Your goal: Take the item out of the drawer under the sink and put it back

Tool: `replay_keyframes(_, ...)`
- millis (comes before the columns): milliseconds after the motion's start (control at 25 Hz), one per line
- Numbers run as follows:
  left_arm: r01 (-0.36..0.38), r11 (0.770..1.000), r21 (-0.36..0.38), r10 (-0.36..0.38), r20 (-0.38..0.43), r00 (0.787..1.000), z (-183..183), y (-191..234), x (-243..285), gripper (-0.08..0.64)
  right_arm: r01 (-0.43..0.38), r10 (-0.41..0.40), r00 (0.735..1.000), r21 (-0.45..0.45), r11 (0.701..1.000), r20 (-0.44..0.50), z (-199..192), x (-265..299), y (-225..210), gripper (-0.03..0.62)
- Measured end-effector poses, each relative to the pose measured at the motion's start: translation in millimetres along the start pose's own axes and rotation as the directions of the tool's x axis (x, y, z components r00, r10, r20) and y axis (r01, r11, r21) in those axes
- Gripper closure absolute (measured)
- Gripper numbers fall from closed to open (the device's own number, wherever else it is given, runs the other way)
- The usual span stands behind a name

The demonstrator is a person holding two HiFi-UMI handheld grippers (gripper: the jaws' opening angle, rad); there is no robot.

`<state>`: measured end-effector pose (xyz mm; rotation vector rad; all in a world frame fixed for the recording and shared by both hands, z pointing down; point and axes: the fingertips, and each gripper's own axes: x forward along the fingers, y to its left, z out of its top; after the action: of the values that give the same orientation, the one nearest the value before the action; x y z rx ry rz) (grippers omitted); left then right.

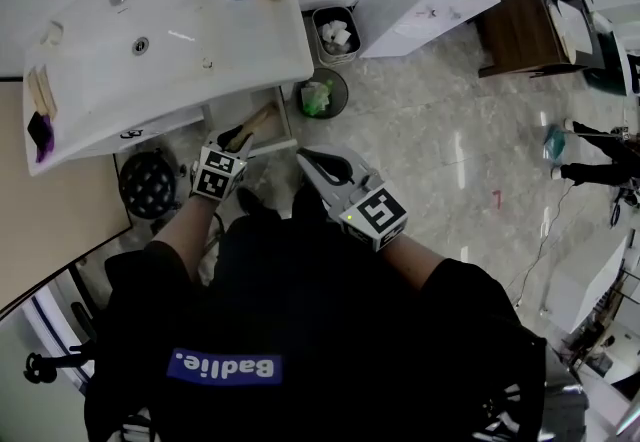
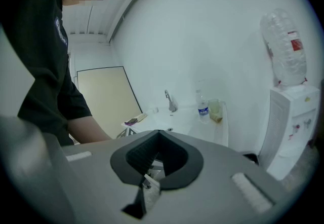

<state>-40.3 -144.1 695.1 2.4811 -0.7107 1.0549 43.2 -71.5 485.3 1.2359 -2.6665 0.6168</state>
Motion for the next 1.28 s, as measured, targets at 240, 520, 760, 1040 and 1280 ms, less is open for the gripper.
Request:
replay_keyframes(240, -0.003, 0.999, 0.034, 0.006, -0.096, 0.995, -25.6, 15.5, 30.9, 0.421, 0.016, -0.016, 1.000, 0.007, 1.000, -0.025, -16.2, 2.7, -8.8, 0.600)
replay_keyframes(520, 0.029, 0.997, 0.075, -0.015, -0.182, 0.983, -50.4, 29.6, 77.1, 0.390, 0.022, -0.021, 0.999, 0.019, 1.000, -0.038, -21.4, 14.5, -20.8, 0.598)
replay_keyframes(760, 0.061, 0.992, 0.113, -0.029, -0.265, 0.964, -72.0, 34.2, 115.9, 0.376, 0.005, -0.005, 0.999, -0.002, 1.000, -0.032, -18.9, 24.4, -29.3, 0.600)
replay_keyframes(1040, 0.093, 0.980, 0.176, -0.029, -0.334, 0.942, -92.7, 33.5, 147.5, 0.374, 0.019, -0.018, 0.999, 0.028, 0.999, -0.048, -34.4, 19.0, -44.6, 0.600)
replay_keyframes(1280, 0.104, 0.973, 0.208, -0.007, -0.421, 0.907, -116.2, 44.7, 176.2, 0.374, 0.046, -0.039, 0.995, 0.077, 0.996, -0.087, -58.1, 11.4, -57.1, 0.600)
